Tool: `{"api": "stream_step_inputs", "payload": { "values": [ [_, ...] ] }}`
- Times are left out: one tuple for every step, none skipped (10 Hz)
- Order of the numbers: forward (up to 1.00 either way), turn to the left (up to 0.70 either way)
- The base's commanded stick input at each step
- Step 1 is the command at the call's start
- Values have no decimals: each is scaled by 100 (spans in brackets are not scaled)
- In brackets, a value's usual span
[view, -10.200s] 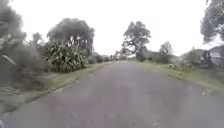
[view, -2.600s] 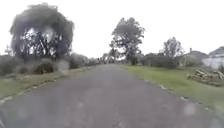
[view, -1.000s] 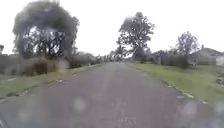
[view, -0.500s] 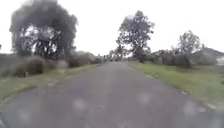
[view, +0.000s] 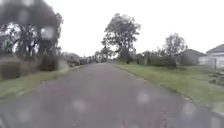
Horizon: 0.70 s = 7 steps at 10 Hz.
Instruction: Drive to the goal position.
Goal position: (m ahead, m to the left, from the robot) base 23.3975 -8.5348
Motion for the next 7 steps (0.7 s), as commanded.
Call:
{"api": "stream_step_inputs", "payload": {
  "values": [
    [100, 0],
    [100, 0],
    [100, 0],
    [100, 0],
    [100, 0],
    [100, 0],
    [100, 0]
  ]
}}
